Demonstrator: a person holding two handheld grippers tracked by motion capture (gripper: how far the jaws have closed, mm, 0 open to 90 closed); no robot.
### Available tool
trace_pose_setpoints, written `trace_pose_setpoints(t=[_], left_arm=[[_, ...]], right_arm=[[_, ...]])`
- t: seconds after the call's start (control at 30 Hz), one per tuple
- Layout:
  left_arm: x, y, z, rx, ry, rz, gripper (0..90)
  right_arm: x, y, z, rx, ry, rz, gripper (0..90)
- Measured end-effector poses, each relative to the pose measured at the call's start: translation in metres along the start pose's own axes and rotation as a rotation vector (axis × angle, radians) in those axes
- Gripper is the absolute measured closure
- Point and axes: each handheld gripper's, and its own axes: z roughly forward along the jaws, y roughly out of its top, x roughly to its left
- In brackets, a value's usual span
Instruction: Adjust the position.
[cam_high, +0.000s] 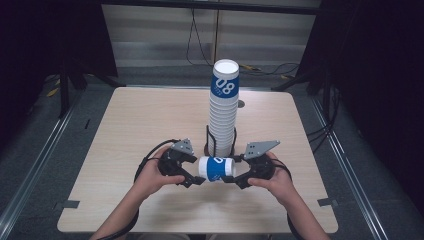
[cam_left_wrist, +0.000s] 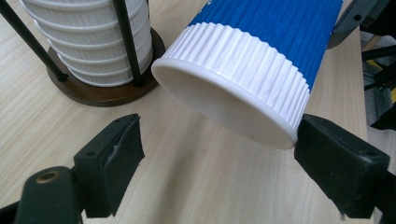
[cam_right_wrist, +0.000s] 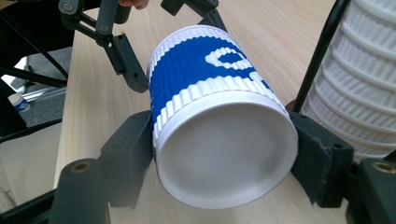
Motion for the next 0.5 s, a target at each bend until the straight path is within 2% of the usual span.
trace_pose_setpoints(t=[0.13,0.3,0.4,0.5], left_arm=[[0.0004,0.0001,0.0007,0.005,-0.010,0.001,14.8],[0.0006,0.0023,0.0022,0.023,-0.008,0.029,11.9],[0.0000,0.0030,0.0055,-0.005,-0.017,0.018,11.3],[0.0000,0.0044,0.0067,-0.004,-0.026,0.030,11.2]], right_arm=[[0.0000,-0.0002,-0.0001,0.000,0.001,0.000,27.2],[0.0007,0.0005,0.0009,0.006,0.008,-0.007,27.2],[0.0008,0.0008,0.0016,0.007,0.010,-0.008,27.3],[0.0007,0.0014,0.0019,0.003,0.010,-0.015,27.3]])
